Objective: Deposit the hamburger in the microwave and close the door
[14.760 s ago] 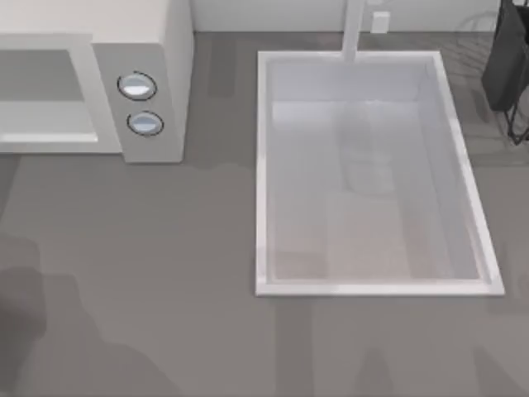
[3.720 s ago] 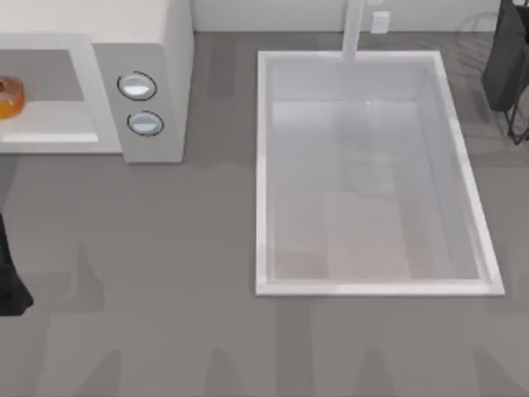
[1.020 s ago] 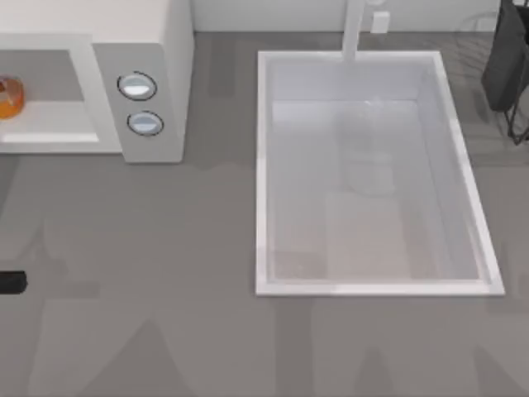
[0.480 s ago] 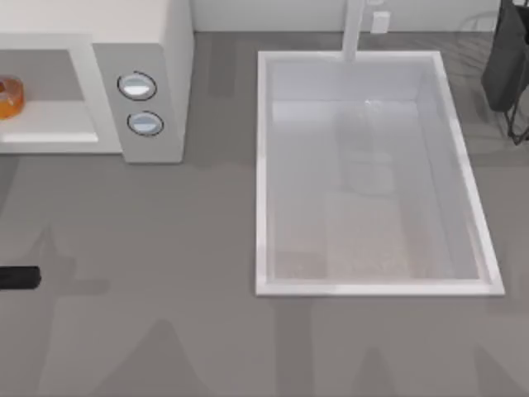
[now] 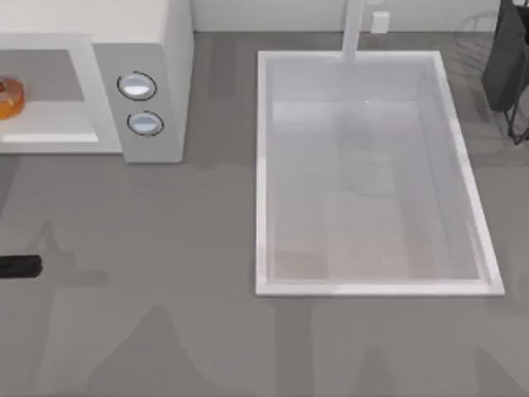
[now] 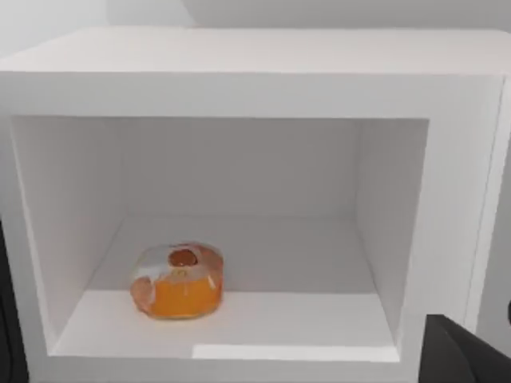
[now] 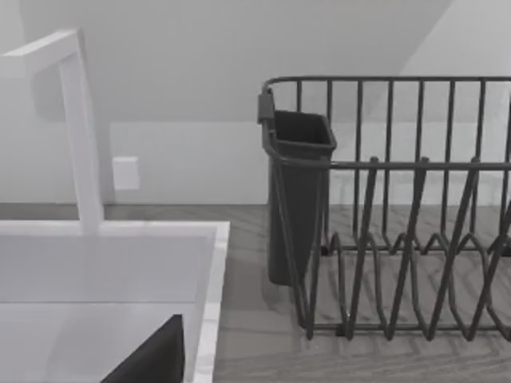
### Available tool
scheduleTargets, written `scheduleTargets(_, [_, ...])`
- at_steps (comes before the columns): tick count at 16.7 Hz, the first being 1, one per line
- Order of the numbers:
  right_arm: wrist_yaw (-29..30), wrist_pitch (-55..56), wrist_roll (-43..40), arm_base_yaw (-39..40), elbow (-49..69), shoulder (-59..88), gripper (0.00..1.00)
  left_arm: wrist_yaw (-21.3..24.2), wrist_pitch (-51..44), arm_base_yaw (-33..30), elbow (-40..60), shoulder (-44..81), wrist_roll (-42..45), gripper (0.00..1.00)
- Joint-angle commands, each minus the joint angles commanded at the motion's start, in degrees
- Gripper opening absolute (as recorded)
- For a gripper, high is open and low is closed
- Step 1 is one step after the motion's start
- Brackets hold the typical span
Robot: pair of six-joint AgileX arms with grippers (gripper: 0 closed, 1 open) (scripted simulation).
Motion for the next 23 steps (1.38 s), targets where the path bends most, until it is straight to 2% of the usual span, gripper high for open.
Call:
scheduleTargets(7, [0.0, 0.0, 0.0, 0.0, 0.0, 0.0, 1.0, 0.69, 0.17, 0.61, 1.45, 2.12, 0.48, 0.0])
scheduleTargets(11, [0.0, 0.0, 0.0, 0.0, 0.0, 0.0, 1.0, 7.71, -8.39, 6.07, 9.76, 8.87, 5.44, 0.0])
scheduleTargets(14, [0.0, 0.0, 0.0, 0.0, 0.0, 0.0, 1.0, 15.88, -21.11, 13.42, 22.16, 18.19, 11.97, 0.0])
scheduleTargets(18, [0.0, 0.0, 0.0, 0.0, 0.0, 0.0, 1.0, 26.22, -45.63, 25.83, 43.89, 32.9, 22.61, 0.0])
scheduleTargets(23, [0.0, 0.0, 0.0, 0.0, 0.0, 0.0, 1.0, 34.42, -74.81, 42.59, 68.38, 48.51, 36.93, 0.0])
